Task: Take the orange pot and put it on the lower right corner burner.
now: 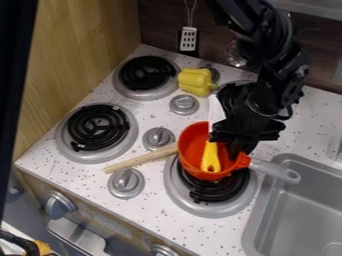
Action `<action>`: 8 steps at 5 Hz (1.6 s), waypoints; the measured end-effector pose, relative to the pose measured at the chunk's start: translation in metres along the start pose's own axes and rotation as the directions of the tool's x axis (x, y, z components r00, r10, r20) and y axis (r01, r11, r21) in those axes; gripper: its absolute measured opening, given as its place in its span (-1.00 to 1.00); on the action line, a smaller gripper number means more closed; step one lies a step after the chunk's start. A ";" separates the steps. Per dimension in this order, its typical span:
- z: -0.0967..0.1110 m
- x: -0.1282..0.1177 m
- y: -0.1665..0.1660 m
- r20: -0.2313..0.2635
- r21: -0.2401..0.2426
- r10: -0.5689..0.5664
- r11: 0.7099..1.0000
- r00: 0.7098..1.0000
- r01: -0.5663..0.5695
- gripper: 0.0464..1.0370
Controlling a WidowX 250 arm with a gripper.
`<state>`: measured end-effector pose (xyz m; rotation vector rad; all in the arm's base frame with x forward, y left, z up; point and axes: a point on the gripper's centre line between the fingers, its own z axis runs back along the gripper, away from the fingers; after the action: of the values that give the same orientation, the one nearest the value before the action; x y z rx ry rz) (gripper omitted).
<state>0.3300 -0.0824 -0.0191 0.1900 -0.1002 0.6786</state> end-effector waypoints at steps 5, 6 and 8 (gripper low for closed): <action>0.007 -0.029 -0.010 -0.032 -0.001 0.055 0.998 0.998 -0.056 -0.43; 0.010 -0.027 -0.006 0.010 0.007 0.048 0.999 0.999 -0.048 0.13; 0.035 -0.012 -0.002 0.062 0.041 0.024 0.999 0.998 -0.027 0.92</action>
<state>0.3215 -0.0986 0.0131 0.2506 -0.1475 0.7008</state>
